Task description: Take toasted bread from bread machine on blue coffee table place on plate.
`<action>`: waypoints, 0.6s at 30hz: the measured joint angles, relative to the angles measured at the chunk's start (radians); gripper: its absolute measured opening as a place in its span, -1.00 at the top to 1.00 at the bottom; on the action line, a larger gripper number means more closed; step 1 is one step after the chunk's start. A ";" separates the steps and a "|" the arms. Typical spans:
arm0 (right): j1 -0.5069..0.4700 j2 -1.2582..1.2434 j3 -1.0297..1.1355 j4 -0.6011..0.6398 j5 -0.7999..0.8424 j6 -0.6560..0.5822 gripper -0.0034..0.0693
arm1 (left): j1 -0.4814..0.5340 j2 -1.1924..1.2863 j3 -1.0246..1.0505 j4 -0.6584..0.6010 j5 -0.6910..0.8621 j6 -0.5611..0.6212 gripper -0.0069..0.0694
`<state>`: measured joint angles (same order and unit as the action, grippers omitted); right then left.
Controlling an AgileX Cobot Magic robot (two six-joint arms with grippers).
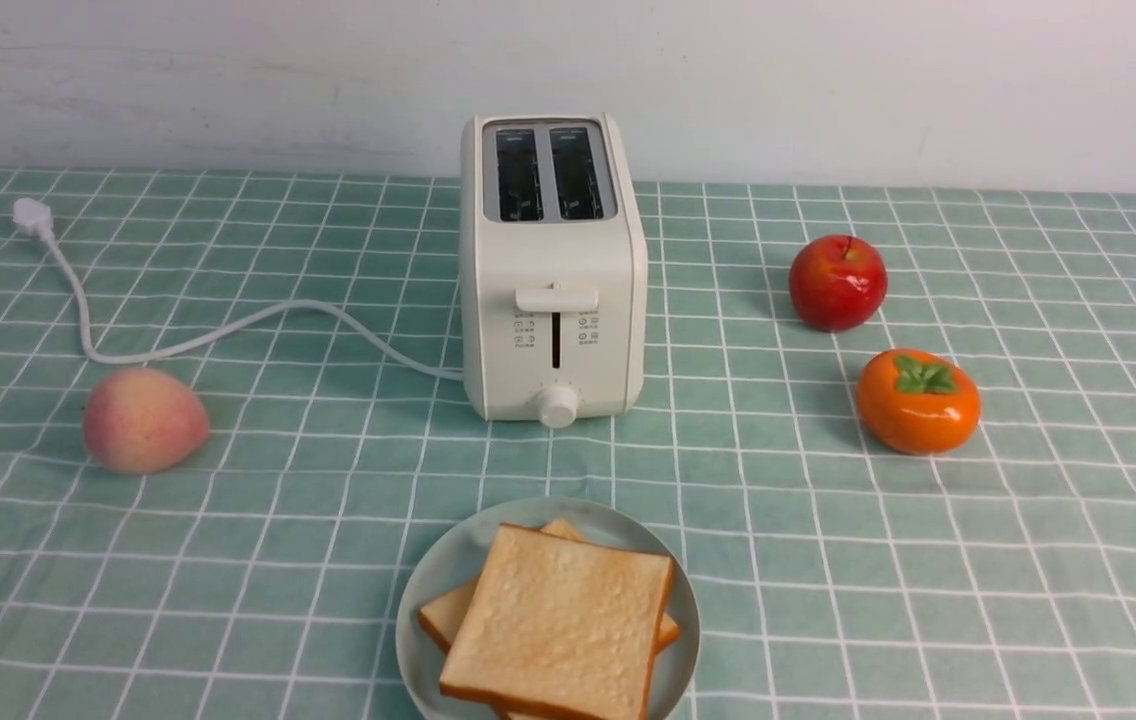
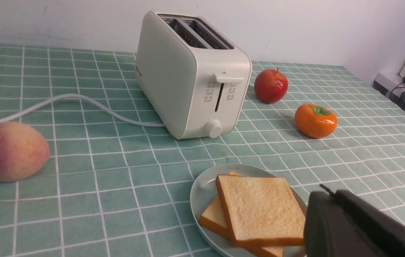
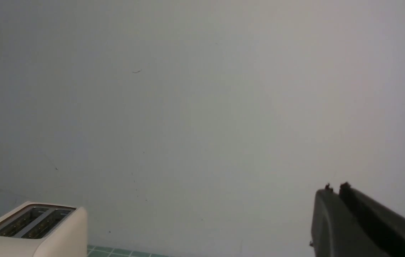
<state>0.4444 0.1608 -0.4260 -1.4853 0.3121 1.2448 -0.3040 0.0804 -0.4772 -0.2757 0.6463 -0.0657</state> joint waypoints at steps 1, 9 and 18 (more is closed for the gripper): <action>0.000 0.000 0.000 0.000 -0.001 0.000 0.82 | 0.000 0.000 0.000 0.000 -0.006 0.000 0.86; 0.000 0.000 0.000 -0.002 -0.003 0.000 0.79 | 0.042 -0.011 0.154 0.004 -0.255 -0.016 0.86; 0.000 0.000 0.000 -0.004 -0.003 0.000 0.76 | 0.232 -0.091 0.449 0.219 -0.366 -0.283 0.86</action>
<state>0.4444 0.1608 -0.4260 -1.4896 0.3092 1.2448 -0.0724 -0.0103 -0.0279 -0.0564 0.2798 -0.3489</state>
